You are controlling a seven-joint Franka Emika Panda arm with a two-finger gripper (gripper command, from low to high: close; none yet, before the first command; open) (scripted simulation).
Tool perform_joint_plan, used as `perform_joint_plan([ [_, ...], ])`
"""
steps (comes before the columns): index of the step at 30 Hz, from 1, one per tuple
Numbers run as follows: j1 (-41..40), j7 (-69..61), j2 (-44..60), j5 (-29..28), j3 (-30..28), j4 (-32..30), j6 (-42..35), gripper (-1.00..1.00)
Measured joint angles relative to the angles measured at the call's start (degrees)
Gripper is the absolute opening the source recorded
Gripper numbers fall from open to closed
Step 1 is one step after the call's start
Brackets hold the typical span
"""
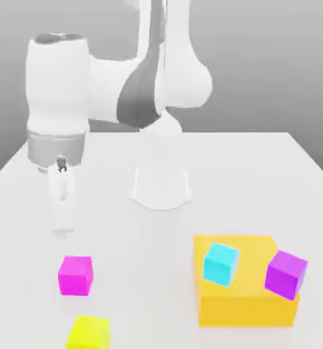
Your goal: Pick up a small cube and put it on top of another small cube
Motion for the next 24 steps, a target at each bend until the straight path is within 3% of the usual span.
perform_joint_plan([
  [8,-0.92,6.55,15.81,0.87,-1.25,-1.09,12.0,0.0],
  [9,-0.62,6.69,17.89,0.7,-1.58,-0.75,13.71,-1.0],
  [16,-0.55,6.8,18.42,0.6,-1.65,-0.66,14.26,-1.0],
  [22,-0.94,6.09,7.51,1.56,-1.04,-2.53,5.2,-1.0],
  [24,2.68,3.98,5.18,1.77,1.12,-1.24,1.67,-1.0],
])
